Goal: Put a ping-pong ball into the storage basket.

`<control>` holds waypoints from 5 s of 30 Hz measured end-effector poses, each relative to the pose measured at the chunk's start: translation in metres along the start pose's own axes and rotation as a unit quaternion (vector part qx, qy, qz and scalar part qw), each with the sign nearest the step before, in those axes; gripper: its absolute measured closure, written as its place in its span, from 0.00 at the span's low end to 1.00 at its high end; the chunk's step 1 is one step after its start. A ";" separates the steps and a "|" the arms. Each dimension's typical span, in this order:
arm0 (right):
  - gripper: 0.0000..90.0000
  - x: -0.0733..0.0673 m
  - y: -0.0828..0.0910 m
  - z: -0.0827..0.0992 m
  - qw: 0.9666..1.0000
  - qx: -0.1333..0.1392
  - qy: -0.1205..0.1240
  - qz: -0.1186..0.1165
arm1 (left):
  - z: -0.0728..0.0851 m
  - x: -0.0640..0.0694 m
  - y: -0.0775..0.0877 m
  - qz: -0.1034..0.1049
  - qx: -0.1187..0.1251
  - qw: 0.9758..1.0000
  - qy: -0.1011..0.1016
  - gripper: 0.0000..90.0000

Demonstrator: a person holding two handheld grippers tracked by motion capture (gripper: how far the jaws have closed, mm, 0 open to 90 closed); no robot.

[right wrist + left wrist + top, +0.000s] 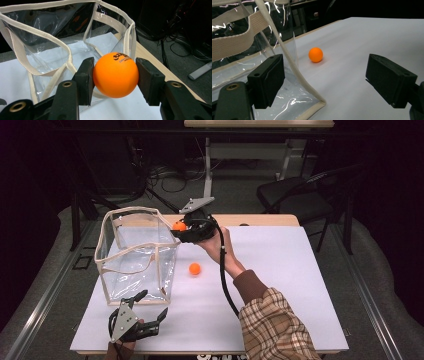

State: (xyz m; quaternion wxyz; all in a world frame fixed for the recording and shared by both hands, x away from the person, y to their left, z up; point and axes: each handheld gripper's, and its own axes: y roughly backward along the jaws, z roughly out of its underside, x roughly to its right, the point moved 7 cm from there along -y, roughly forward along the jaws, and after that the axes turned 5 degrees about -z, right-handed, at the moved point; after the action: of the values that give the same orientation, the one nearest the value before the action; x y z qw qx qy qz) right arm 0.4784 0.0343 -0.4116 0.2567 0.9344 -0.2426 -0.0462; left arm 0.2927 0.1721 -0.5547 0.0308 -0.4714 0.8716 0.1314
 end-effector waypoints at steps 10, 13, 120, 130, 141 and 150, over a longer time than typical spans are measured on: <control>0.57 -0.001 -0.006 -0.007 1.000 -0.001 0.000 0.002 | 0.000 0.000 0.000 0.000 0.000 1.000 0.000 0.17; 0.57 -0.002 -0.009 -0.008 1.000 -0.002 0.002 0.002 | 0.000 0.000 0.000 0.000 0.000 1.000 0.000 0.17; 0.04 -0.028 0.055 0.167 0.997 -0.059 -0.052 -0.013 | 0.001 -0.001 0.002 -0.005 -0.003 1.000 0.000 0.17; 0.02 -0.033 0.059 0.185 0.996 -0.072 -0.046 -0.002 | 0.001 -0.001 0.002 -0.004 -0.003 1.000 -0.001 0.17; 0.01 -0.036 0.066 0.201 0.996 -0.071 -0.060 0.005 | 0.001 -0.001 0.002 -0.005 -0.002 1.000 -0.002 0.17; 0.01 -0.033 0.064 0.207 0.995 -0.074 -0.063 0.011 | 0.001 -0.001 0.003 -0.002 -0.002 1.000 -0.002 0.17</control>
State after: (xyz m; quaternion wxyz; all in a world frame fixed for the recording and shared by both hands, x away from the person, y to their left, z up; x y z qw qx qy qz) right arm 0.3780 -0.0927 -0.5594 0.3099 0.9054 -0.2641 -0.1201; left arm 0.2903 0.1747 -0.5544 0.0320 -0.4732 0.8701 0.1338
